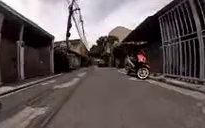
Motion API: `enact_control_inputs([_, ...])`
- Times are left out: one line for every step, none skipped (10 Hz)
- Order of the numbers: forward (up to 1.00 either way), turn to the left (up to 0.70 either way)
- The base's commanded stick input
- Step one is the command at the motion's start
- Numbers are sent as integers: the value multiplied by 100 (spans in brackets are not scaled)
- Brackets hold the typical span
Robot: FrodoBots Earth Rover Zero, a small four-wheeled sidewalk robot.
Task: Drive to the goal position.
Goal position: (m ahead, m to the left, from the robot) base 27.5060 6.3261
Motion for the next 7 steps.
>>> enact_control_inputs([100, 0])
enact_control_inputs([100, 0])
enact_control_inputs([100, 0])
enact_control_inputs([100, 0])
enact_control_inputs([100, 0])
enact_control_inputs([100, 0])
enact_control_inputs([100, 0])
